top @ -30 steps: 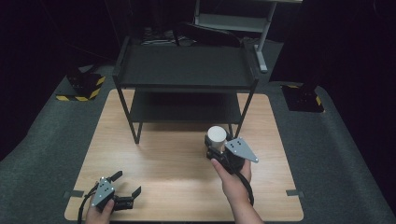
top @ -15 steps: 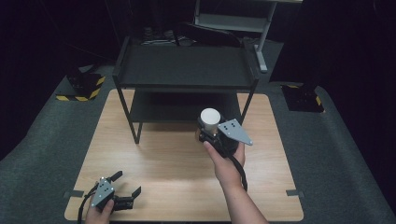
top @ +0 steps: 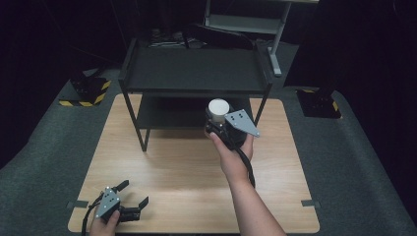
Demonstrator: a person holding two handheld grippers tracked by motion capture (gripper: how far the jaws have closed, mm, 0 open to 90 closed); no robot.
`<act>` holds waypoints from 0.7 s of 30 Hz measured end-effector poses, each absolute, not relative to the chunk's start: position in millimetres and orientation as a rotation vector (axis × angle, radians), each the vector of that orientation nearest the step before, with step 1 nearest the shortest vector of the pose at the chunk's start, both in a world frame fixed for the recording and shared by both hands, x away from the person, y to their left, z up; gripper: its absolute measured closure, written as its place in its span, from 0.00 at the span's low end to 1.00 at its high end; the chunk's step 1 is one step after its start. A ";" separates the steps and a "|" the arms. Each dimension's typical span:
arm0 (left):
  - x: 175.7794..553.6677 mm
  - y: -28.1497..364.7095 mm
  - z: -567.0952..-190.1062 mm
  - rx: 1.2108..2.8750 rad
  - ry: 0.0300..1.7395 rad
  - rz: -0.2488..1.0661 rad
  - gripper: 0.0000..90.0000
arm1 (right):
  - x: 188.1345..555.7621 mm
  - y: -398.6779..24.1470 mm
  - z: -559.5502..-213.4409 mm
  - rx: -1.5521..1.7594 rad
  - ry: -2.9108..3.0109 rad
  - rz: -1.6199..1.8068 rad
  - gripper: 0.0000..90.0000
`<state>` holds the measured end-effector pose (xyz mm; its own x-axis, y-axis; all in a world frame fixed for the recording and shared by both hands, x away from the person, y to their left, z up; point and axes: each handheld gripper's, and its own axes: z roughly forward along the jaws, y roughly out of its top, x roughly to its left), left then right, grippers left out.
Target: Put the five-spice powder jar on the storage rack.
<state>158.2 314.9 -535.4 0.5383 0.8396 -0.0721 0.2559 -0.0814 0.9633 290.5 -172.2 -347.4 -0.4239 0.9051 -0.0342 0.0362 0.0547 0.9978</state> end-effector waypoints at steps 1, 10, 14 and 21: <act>158.1 315.0 -535.3 1.625 0.946 0.633 0.01 | 290.5 -172.2 -347.4 0.971 1.582 1.464 0.37; 157.9 315.2 -535.8 1.622 0.944 0.633 0.01 | 310.0 -164.8 -340.9 0.985 1.571 1.445 0.37; 157.8 315.8 -536.0 1.621 0.943 0.630 0.01 | 317.5 -160.7 -338.0 0.994 1.572 1.443 0.37; 158.2 316.8 -535.8 1.623 0.940 0.627 0.01 | 332.6 -149.8 -338.2 0.989 1.574 1.411 0.37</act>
